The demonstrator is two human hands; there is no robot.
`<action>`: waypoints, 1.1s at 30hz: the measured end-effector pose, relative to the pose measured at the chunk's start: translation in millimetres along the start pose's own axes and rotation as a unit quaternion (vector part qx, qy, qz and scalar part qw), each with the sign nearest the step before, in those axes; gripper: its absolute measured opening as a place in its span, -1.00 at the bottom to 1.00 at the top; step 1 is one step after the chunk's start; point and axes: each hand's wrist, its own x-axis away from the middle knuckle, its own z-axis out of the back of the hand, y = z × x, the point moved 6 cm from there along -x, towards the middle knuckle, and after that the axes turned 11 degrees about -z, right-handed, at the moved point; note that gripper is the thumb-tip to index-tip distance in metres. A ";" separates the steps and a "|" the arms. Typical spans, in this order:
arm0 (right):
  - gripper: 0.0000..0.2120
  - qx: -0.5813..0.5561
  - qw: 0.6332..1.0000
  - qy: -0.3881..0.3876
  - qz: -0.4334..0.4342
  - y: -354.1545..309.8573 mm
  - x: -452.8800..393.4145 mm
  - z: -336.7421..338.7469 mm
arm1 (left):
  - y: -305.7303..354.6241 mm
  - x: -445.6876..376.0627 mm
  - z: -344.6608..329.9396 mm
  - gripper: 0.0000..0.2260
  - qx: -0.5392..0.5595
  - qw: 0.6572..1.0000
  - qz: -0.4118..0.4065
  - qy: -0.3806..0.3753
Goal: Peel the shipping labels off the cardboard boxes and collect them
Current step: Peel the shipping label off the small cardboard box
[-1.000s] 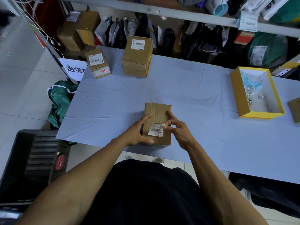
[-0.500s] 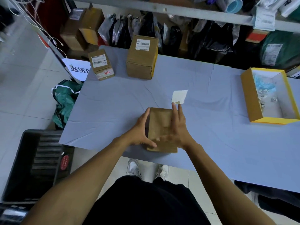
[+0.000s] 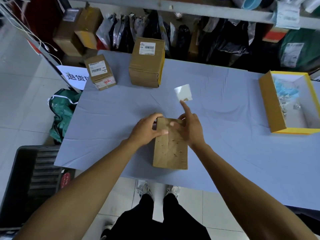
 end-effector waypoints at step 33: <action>-0.12 -0.036 0.994 0.030 -0.102 26.4 11.9 16.3 | 6.0 -22.1 -2.1 -0.73 -0.046 0.985 -0.014 0.167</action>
